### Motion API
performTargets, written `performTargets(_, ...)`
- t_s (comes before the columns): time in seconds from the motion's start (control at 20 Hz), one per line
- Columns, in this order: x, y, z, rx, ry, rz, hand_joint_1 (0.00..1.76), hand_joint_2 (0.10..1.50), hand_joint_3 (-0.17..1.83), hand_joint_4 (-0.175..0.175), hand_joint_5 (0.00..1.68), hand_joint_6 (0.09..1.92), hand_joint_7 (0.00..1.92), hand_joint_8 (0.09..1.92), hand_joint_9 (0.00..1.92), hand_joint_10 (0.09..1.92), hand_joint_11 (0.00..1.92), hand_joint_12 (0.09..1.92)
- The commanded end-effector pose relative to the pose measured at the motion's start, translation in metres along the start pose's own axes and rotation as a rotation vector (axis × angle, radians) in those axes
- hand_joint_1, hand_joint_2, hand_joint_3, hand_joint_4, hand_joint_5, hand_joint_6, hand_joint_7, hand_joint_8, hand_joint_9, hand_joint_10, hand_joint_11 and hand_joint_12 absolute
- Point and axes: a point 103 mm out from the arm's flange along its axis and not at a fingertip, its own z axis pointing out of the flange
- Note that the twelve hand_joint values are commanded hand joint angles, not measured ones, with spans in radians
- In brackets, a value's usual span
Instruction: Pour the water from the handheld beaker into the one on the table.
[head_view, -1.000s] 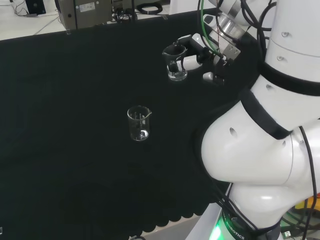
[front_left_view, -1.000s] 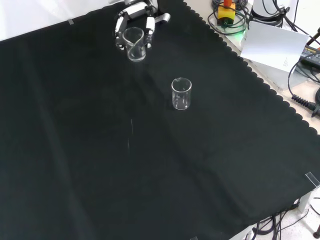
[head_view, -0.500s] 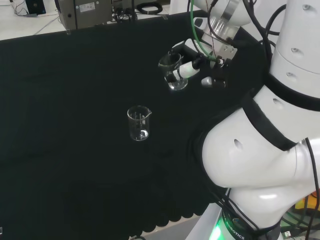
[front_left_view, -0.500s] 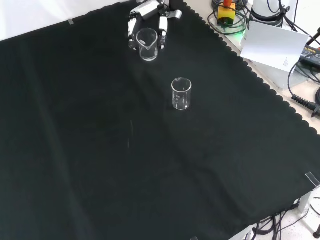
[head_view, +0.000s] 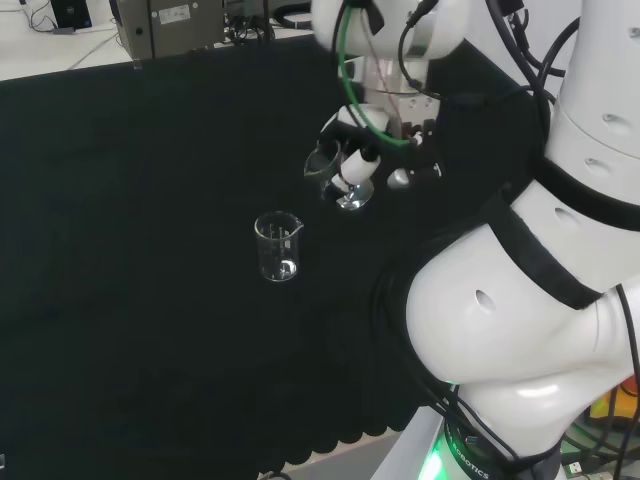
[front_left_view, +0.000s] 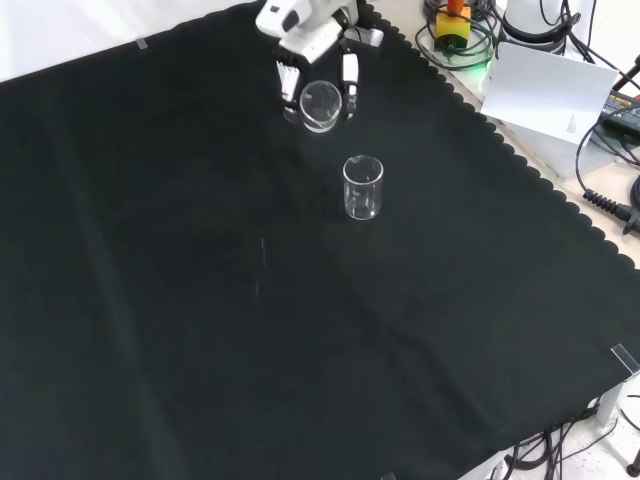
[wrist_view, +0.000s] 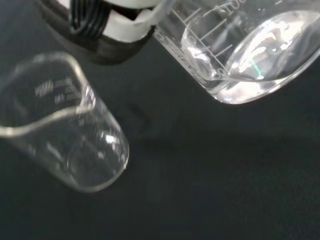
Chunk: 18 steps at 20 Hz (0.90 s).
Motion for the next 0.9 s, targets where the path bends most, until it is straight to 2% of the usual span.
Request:
performTargets(0.05, 0.028, 0.001, 0.009, 0.073, -0.158, -0.059, 1.42, 1.02, -0.17, -0.175, 1.33, 0.42, 1.28, 0.49, 1.59, 0.09, 1.28, 0.93)
performTargets(0.4, 0.036, 0.0, 0.012, 0.124, -0.266, -0.068, 1.42, 1.02, -0.17, -0.175, 1.33, 0.41, 1.28, 0.49, 1.59, 0.09, 1.28, 0.93)
performTargets(0.9, 0.049, 0.0, 0.014, 0.168, -0.36, -0.062, 1.42, 1.02, -0.17, -0.175, 1.33, 0.41, 1.28, 0.48, 1.58, 0.09, 1.28, 0.94)
